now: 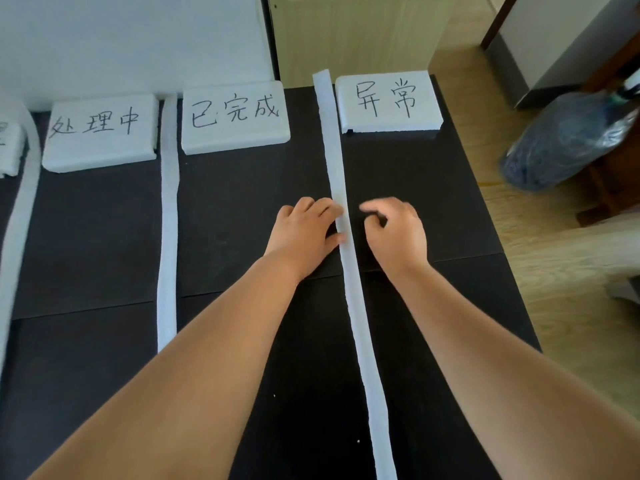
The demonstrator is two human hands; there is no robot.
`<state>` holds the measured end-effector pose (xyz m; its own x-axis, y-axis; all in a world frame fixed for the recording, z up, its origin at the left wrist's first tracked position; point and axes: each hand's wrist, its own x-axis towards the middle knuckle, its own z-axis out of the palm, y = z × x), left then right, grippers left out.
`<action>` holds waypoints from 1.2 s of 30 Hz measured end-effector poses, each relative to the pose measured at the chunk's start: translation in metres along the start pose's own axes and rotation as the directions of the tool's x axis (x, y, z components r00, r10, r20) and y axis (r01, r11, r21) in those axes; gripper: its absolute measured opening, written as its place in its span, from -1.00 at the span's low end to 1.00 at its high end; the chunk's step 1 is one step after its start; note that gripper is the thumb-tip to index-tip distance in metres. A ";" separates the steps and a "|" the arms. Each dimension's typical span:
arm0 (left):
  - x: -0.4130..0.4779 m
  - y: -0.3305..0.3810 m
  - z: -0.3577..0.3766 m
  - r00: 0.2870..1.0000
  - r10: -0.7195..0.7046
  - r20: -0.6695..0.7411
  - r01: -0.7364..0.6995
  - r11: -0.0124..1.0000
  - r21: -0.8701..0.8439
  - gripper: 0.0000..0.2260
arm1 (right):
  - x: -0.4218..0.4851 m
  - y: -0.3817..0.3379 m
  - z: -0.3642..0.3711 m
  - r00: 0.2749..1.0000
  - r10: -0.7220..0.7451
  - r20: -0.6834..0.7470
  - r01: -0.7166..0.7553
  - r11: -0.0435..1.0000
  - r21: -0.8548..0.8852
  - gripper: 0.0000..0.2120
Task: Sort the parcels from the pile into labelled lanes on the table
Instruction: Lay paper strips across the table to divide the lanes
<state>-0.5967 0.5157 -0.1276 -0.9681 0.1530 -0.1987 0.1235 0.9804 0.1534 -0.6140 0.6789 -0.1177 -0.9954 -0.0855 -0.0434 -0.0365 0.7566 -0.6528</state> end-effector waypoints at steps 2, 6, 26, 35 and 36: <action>-0.002 -0.002 0.007 0.999 0.002 -0.032 -0.001 1.000 0.027 -0.54 | 0.031 -0.006 0.003 0.996 -0.064 0.063 0.067 0.996 -0.055 -0.64; -0.002 -0.008 0.015 0.999 0.024 -0.045 -0.021 0.996 0.085 -0.49 | 0.081 -0.017 0.014 0.950 -0.142 0.279 0.224 0.930 -0.291 -0.54; 0.000 -0.006 0.023 1.000 0.027 -0.005 -0.026 0.991 0.134 -0.48 | 0.126 -0.030 0.029 0.862 -0.106 0.495 0.396 0.751 -0.529 -0.45; -0.027 0.010 0.013 0.991 -0.062 0.116 0.065 0.998 -0.023 -0.51 | 0.059 -0.021 0.004 0.975 0.016 0.223 0.069 0.928 -0.367 -0.26; -0.036 0.013 0.011 0.989 -0.082 0.124 0.087 0.996 -0.037 -0.51 | 0.049 -0.016 -0.001 0.976 0.042 0.215 0.040 0.931 -0.362 -0.29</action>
<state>-0.5574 0.5246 -0.1291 -0.9403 0.0862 -0.3293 0.0304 0.9848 0.1708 -0.6620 0.6633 -0.1090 -0.9536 -0.1913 -0.2326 -0.1059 0.9360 -0.3358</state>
